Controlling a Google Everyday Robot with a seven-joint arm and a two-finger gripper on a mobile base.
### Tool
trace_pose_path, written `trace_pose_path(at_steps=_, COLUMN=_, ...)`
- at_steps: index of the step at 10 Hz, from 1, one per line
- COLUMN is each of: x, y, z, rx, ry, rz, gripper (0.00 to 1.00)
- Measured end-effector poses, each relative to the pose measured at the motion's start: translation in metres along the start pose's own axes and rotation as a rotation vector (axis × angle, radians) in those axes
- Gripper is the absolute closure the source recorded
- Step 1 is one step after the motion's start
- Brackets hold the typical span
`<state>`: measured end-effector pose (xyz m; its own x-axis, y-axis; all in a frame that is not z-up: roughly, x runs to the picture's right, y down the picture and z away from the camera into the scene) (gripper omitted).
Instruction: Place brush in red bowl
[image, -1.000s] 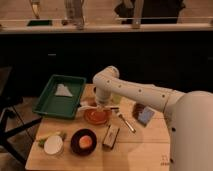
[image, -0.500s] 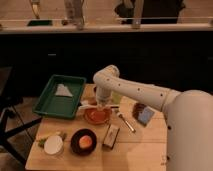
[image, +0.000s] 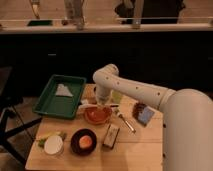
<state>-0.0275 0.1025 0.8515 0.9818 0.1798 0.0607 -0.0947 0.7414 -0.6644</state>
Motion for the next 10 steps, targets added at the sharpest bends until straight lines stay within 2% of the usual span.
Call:
trace_pose_path(at_steps=2, x=-0.0008, y=-0.0003, z=0.0005, rx=0.0, ry=0.0, rz=-0.003, gripper=0.99)
trace_pose_path(at_steps=5, x=-0.0015, y=0.002, z=-0.0012, rx=0.026, ry=-0.052, rz=0.009, gripper=0.99)
trace_pose_path(at_steps=10, x=-0.0032, y=0.0079, z=-0.0004, rx=0.026, ry=-0.125, rz=0.009, gripper=0.99)
